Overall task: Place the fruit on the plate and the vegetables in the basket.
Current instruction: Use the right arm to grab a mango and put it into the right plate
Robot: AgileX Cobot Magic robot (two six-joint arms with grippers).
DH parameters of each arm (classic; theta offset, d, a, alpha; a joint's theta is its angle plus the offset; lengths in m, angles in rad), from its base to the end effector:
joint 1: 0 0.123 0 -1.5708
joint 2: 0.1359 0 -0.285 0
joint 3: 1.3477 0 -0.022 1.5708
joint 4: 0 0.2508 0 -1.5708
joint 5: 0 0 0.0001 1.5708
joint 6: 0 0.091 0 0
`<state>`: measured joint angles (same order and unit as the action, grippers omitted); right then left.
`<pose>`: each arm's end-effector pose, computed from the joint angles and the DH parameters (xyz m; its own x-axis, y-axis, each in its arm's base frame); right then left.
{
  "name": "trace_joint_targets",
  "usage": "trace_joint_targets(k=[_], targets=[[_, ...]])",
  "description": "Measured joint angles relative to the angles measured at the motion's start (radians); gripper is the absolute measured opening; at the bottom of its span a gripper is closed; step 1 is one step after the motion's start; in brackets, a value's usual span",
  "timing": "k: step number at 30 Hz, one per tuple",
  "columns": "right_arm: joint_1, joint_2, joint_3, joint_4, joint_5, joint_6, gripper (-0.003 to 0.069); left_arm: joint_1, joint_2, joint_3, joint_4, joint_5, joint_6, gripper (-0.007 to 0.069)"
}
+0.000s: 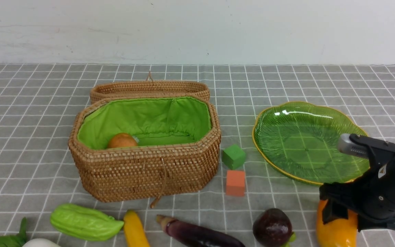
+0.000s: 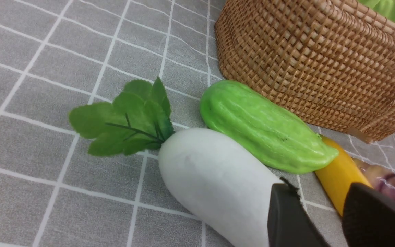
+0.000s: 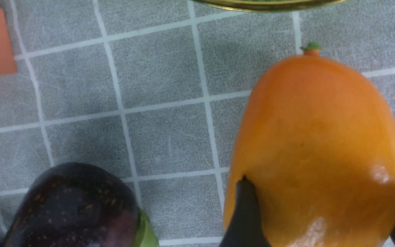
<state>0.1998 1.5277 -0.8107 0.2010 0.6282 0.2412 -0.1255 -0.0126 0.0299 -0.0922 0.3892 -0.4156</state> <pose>0.2631 0.0642 0.1911 -0.9465 0.2072 -0.2475 0.1512 0.9621 0.2270 0.0514 -0.0097 0.1690 -0.3478 -0.4399 -0.8280 -0.0103 0.8848 -0.4658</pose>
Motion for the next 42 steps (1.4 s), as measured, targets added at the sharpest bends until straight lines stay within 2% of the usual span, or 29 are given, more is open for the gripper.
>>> trace_joint_targets(k=[12, 16, 20, 21, 23, 28, 32, 34, 36, 37, 39, 40, 41, 42], targets=[[0.0, 0.003, -0.027, -0.003, 0.051, -0.006, 0.05, 0.0, 0.0, 0.0, 0.0, 0.0, 0.0, 0.0239], [0.0, -0.002, -0.05, 0.005, 0.073, -0.026, 0.044, 0.0, 0.0, 0.0, 0.0, 0.0, 0.0, 0.0239], [0.0, -0.033, -0.063, 0.03, 0.083, -0.052, 0.0083, 0.0, 0.0, 0.0, 0.0, 0.0, 0.0, 0.0239], [0.0, -0.037, -0.063, 0.034, 0.087, -0.053, 0.0032, 0.0, 0.0, 0.0, 0.0, 0.0, 0.0, 0.0239], [0.0, -0.04, -0.063, 0.04, 0.092, -0.054, -0.0009, 0.0, 0.0, 0.0, 0.0, 0.0, 0.0, 0.0239], [0.0, -0.042, -0.071, 0.043, 0.1, -0.056, -0.0017, 0.0, 0.0, 0.0, 0.0, 0.0, 0.0, 0.0239], [0.0, -0.052, -0.072, 0.031, 0.105, -0.056, 0.0006, 0.0, 0.0, 0.0, 0.0, 0.0, 0.0, 0.0239], [0.0, -0.068, -0.074, 0.016, 0.121, -0.055, 0.0054, 0.0, 0.0, 0.0, 0.0, 0.0, 0.0, 0.0239], [0.0, -0.08, -0.076, 0.006, 0.133, -0.04, 0.0139, 0.0, 0.0, 0.0, 0.0, 0.0, 0.0, 0.0239], [0.0, -0.081, -0.076, 0.006, 0.134, -0.034, 0.0148, 0.0, 0.0, 0.0, 0.0, 0.0, 0.0, 0.0239], [0.0, -0.083, -0.078, 0.012, 0.147, 0.005, 0.03, 0.0, 0.0, 0.0, 0.0, 0.0, 0.0, 0.0239], [0.0, -0.083, -0.078, 0.013, 0.148, 0.012, 0.0328, 0.0, 0.0, 0.0, 0.0, 0.0, 0.0, 0.0239], [0.0, -0.083, -0.079, 0.039, 0.148, 0.035, 0.0442, 0.0, 0.0, 0.0, 0.0, 0.0, 0.0, 0.0239], [0.0, -0.083, -0.08, 0.051, 0.148, 0.043, 0.0516, 0.0, 0.0, 0.0, 0.0, 0.0, 0.0, 0.0239]])
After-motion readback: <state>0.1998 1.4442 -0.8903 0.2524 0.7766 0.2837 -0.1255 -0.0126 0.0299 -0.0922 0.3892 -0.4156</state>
